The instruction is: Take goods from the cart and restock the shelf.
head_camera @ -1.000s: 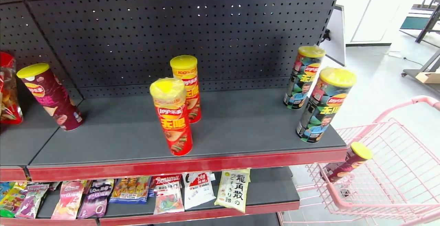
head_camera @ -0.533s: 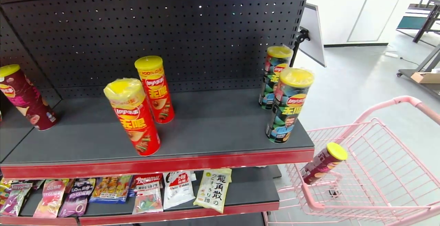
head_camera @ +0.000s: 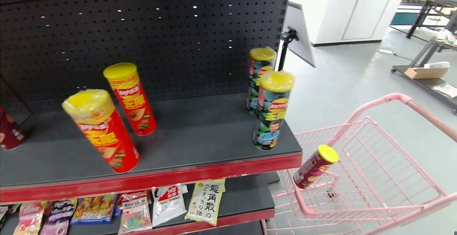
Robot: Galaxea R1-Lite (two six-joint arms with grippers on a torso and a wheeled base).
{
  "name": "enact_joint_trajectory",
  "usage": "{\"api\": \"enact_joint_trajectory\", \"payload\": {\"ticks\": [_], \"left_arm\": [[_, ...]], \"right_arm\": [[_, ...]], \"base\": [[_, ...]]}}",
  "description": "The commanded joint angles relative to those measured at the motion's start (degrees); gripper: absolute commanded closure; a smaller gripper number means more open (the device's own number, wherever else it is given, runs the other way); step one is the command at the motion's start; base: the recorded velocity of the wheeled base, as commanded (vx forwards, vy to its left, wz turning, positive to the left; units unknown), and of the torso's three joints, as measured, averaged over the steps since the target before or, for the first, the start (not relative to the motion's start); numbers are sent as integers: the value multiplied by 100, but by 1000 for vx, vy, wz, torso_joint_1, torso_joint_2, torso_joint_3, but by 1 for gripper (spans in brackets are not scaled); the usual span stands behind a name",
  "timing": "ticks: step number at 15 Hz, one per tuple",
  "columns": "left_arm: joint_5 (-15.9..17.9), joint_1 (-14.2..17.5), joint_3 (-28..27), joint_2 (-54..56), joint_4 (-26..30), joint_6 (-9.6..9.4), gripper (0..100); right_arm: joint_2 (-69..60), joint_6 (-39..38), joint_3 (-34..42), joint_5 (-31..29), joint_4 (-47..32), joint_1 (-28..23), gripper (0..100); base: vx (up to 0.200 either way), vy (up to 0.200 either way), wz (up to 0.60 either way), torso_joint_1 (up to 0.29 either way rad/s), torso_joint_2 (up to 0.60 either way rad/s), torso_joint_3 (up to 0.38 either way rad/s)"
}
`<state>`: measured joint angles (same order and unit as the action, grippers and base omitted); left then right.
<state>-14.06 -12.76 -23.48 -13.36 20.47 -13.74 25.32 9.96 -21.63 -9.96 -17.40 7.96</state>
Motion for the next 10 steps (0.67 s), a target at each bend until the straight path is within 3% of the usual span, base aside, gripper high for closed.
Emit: {"api": "enact_joint_trajectory", "payload": {"ticks": [1,4,6,10], "left_arm": [[-1,2,1,35,1,-6,0],[-1,2,10,123,10,-15,0],[17,2,36,352,45,-208,0],[43,-7,36,527,45,-182,0]], "right_arm": [[17,-3,1,3,8,-5,0],[17,-3,1,-6,8,-23,0],[26,-3,1,-59,-1,-31,0],[87,-3,36,-94,-1,-31,0]], "base": [[0,0,0,0,0,0],[0,0,0,0,0,0],[0,0,0,0,0,0],[0,0,0,-63,159,85]]}}
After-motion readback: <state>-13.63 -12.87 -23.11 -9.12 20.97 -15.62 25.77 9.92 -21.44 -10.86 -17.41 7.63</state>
